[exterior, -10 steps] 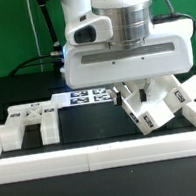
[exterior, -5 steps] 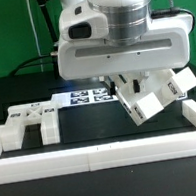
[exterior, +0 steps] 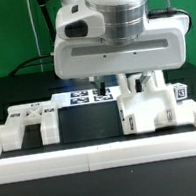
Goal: Assemble chair
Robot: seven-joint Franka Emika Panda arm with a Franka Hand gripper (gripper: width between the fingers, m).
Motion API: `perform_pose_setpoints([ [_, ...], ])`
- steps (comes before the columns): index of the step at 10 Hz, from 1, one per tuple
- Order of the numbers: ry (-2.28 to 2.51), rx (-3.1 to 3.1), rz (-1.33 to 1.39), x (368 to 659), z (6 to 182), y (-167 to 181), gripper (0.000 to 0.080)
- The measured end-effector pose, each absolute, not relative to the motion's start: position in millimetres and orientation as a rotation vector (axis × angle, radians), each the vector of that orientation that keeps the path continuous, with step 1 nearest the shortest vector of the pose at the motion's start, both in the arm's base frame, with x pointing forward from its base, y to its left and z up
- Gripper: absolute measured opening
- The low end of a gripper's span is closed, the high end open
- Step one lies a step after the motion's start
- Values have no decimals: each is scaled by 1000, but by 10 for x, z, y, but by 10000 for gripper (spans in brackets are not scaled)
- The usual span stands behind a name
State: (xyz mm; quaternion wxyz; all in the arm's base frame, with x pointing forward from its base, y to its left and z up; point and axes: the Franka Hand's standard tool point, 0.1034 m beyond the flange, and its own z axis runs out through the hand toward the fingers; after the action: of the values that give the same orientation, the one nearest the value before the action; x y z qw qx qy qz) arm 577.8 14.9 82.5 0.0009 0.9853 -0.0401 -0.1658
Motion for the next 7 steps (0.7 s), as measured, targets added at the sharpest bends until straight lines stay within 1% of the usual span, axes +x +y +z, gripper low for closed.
perform_pose_setpoints([
  [1, -126, 3094, -521, 5778, 823, 147, 617],
  [2, -126, 3094, -521, 5778, 823, 147, 617],
  [3, -127, 3094, -521, 5777, 823, 146, 643],
  [6, -128, 3093, -522, 5777, 820, 141, 649],
  [7, -116, 3098, -489, 5824, 811, 127, 649],
])
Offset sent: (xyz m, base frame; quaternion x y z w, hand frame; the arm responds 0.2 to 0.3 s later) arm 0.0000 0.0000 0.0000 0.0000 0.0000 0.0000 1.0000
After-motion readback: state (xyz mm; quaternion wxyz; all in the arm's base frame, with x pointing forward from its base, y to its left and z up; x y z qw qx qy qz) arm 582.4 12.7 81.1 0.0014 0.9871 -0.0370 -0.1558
